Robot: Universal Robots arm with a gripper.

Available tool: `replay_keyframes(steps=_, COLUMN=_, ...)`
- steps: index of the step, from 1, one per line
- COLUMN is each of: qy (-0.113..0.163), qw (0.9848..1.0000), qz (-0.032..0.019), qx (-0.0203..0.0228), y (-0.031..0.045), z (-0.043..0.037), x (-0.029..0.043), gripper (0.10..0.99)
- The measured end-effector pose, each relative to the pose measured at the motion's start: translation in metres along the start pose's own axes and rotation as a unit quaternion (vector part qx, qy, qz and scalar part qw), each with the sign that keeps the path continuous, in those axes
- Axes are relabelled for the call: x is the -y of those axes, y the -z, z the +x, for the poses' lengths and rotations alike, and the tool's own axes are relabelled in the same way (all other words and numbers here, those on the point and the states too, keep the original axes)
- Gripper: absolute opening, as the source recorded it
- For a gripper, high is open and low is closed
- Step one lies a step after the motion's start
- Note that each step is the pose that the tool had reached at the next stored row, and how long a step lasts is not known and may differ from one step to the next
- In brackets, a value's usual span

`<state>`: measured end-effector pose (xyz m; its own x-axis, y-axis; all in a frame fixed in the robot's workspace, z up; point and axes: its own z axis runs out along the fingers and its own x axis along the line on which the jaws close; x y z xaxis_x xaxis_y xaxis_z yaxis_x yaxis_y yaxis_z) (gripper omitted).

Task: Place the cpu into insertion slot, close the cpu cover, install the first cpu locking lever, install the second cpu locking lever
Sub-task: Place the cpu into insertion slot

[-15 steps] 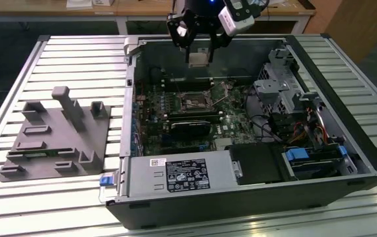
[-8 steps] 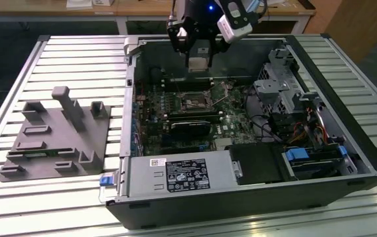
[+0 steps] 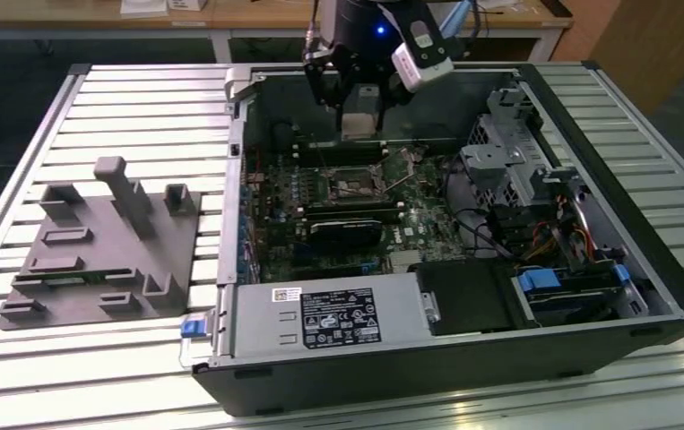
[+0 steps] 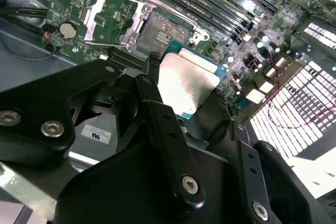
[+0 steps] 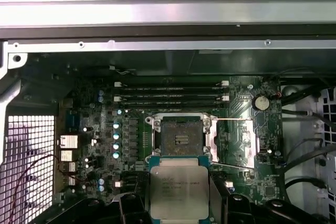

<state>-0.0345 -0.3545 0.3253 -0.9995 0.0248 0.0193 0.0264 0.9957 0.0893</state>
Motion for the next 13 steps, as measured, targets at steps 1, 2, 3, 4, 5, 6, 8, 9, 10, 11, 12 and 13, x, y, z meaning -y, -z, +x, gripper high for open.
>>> replay_keyframes(steps=1, qy=0.000, qw=1.0000, qz=0.0000, qx=0.0000, y=-0.0018, z=0.0000, x=0.0002, gripper=0.537)
replay_keyframes(steps=2, qy=0.000, qw=1.0000, qz=0.0000, qx=0.0000, y=-0.0036, z=-0.0001, x=0.0003, gripper=0.537)
replay_keyframes(steps=3, qy=0.000, qw=1.0000, qz=0.0000, qx=0.0000, y=-0.0054, z=-0.0001, x=0.0005, gripper=0.537)
replay_keyframes(steps=4, qy=0.000, qw=1.0000, qz=0.0000, qx=0.0000, y=-0.0071, z=-0.0001, x=0.0007, gripper=0.537)
replay_keyframes(steps=5, qy=0.000, qw=1.0000, qz=0.0000, qx=0.0000, y=-0.0090, z=-0.0002, x=0.0008, gripper=0.537)
replay_keyframes(steps=6, qy=0.000, qw=1.0000, qz=0.0000, qx=0.0000, y=-0.0108, z=-0.0002, x=0.0010, gripper=0.537)
replay_keyframes(steps=8, qy=0.000, qw=1.0000, qz=0.0000, qx=0.0000, y=-0.0141, z=-0.0003, x=0.0013, gripper=0.537)
replay_keyframes(steps=9, qy=0.000, qw=1.0000, qz=0.0000, qx=0.0000, y=-0.0159, z=-0.0003, x=0.0014, gripper=0.537)
replay_keyframes(steps=10, qy=0.000, qw=1.0000, qz=0.0000, qx=0.0000, y=-0.0176, z=-0.0003, x=0.0016, gripper=0.537)
replay_keyframes(steps=11, qy=0.000, qw=1.0000, qz=0.0000, qx=0.0000, y=-0.0192, z=-0.0004, x=0.0017, gripper=0.537)
replay_keyframes(steps=12, qy=0.000, qw=1.0000, qz=0.0000, qx=0.0000, y=-0.0207, z=-0.0004, x=0.0019, gripper=0.537)
replay_keyframes(steps=13, qy=0.000, qw=1.0000, qz=0.0000, qx=0.0000, y=-0.0223, z=-0.0004, x=0.0020, gripper=0.537)
